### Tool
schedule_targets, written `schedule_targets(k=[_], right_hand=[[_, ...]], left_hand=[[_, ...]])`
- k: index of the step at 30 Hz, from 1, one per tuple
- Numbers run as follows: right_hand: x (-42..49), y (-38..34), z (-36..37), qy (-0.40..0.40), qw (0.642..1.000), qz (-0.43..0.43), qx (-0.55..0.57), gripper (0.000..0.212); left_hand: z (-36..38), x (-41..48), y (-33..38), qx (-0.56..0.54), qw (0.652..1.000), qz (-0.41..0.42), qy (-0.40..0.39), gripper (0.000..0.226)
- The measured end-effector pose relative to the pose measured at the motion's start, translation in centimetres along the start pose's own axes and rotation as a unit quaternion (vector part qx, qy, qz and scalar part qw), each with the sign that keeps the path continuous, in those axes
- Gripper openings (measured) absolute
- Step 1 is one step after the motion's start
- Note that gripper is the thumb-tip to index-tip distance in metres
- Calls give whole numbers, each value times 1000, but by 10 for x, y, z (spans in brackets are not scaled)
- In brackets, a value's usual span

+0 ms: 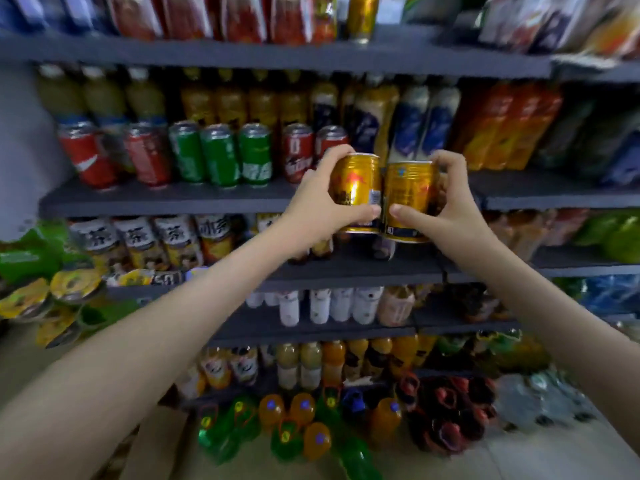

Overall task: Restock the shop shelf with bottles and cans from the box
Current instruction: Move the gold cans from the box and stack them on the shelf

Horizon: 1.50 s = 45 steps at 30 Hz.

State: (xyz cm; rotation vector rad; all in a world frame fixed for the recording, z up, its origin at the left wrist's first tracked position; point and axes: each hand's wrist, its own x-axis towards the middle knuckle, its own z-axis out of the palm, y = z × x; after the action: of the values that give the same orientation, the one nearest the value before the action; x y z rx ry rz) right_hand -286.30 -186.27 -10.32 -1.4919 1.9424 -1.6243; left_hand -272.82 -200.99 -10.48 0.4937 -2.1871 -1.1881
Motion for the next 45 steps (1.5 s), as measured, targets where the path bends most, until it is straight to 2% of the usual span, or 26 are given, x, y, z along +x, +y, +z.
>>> schedule_targets(k=[6, 12, 16, 22, 32, 40, 45], right_hand=[[66, -17, -72, 90, 992, -84, -34, 60], [127, -30, -113, 143, 983, -103, -42, 60], [164, -31, -134, 157, 980, -106, -58, 61], [233, -17, -150, 139, 984, -98, -59, 64], [388, 19, -124, -6, 987, -52, -151, 71], [464, 58, -106, 2, 984, -15, -176, 69], [490, 70, -105, -34, 978, -19, -203, 69]], left_hand=[[17, 85, 65, 45, 991, 117, 34, 79], [7, 161, 102, 65, 977, 193, 59, 80], [-5, 197, 113, 81, 970, 211, 90, 81], [-27, 231, 100, 134, 966, 180, 126, 77], [-56, 249, 73, 183, 955, 64, 227, 81], [-51, 281, 78, 209, 953, 47, 215, 84], [-47, 300, 78, 212, 950, 49, 225, 84]])
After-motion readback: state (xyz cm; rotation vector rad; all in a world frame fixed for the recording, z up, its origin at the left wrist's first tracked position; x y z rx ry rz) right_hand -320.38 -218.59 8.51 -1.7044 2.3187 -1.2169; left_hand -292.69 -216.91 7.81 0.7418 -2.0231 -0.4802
